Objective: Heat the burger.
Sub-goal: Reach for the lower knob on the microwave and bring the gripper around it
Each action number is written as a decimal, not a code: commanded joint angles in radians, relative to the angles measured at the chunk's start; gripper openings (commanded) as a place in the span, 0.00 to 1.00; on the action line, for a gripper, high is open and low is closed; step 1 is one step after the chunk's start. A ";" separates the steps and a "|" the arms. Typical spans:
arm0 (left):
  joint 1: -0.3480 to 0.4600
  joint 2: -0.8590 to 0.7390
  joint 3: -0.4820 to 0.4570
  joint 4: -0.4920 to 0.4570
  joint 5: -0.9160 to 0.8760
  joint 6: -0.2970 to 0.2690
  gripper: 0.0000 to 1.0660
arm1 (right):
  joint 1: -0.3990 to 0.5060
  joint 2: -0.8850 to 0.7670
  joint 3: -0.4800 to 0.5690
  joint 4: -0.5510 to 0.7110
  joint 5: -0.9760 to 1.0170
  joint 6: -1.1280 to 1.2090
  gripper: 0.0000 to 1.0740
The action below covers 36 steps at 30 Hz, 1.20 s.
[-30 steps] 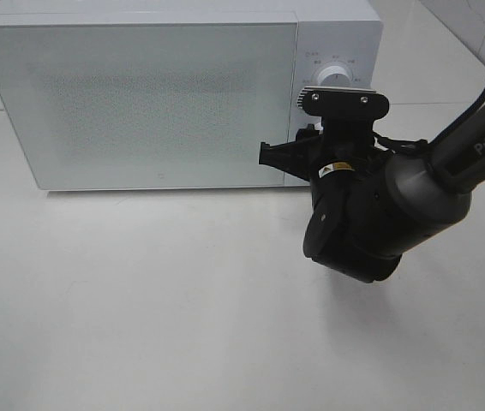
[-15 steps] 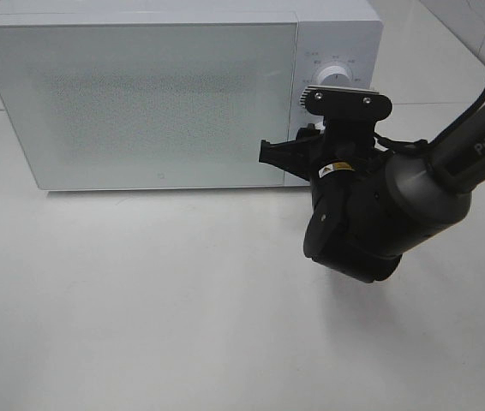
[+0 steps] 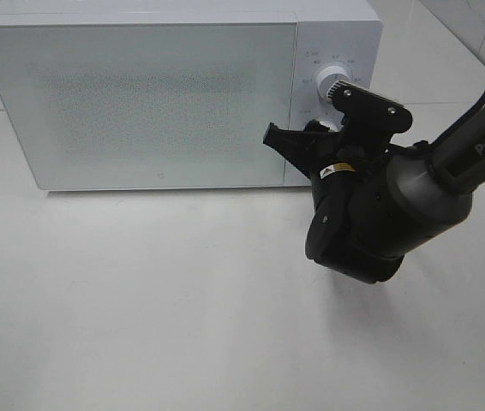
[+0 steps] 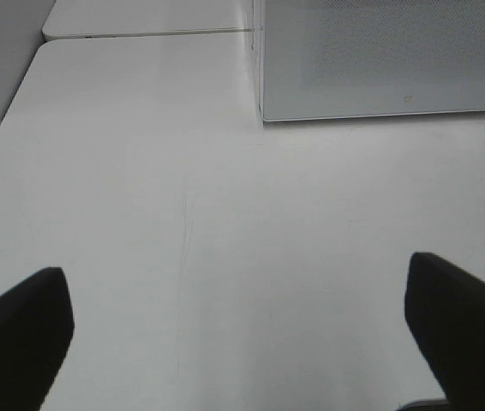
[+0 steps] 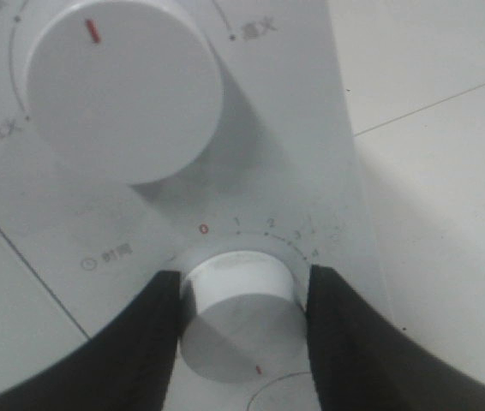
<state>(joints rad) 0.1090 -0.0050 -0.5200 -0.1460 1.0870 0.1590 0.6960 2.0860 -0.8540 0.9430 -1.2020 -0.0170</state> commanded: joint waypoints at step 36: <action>0.004 -0.017 0.002 -0.001 -0.012 -0.003 0.92 | -0.006 -0.001 -0.004 -0.215 -0.169 0.970 0.04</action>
<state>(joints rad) 0.1090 -0.0050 -0.5200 -0.1460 1.0870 0.1590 0.6850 2.0940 -0.8370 0.8840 -1.2080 0.8780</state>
